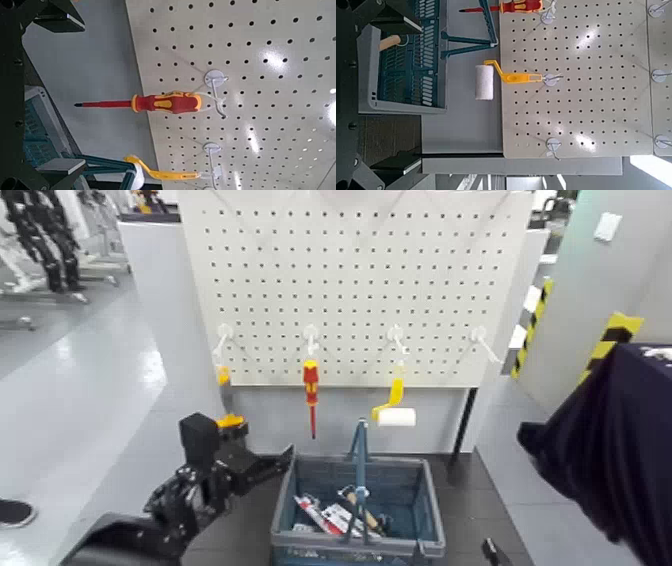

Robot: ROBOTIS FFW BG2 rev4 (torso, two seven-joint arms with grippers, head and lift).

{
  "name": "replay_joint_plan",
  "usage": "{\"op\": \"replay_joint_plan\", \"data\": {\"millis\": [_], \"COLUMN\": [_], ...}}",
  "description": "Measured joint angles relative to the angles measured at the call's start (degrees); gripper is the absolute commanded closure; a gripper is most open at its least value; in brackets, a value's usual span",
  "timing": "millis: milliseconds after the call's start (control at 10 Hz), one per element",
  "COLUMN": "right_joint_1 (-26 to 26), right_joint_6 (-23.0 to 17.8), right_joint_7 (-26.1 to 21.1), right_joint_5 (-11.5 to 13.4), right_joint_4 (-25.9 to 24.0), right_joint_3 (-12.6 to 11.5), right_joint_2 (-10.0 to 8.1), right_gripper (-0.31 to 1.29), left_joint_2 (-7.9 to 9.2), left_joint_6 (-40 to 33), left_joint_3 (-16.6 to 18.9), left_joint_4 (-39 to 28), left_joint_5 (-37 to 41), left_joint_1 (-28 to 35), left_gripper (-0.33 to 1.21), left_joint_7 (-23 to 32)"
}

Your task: Put the red screwdriver into the crate.

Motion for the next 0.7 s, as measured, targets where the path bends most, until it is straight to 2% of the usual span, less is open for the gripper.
{"op": "replay_joint_plan", "data": {"millis": [700], "right_joint_1": [-0.3], "right_joint_6": [-0.1], "right_joint_7": [0.0], "right_joint_5": [-0.2], "right_joint_4": [0.4], "right_joint_3": [0.4], "right_joint_2": [-0.02], "right_gripper": [0.14], "left_joint_2": [0.22], "left_joint_6": [0.9], "left_joint_3": [-3.3], "left_joint_4": [8.2], "left_joint_5": [1.0], "left_joint_1": [-9.9], "left_gripper": [0.11], "left_joint_7": [-5.2]}}
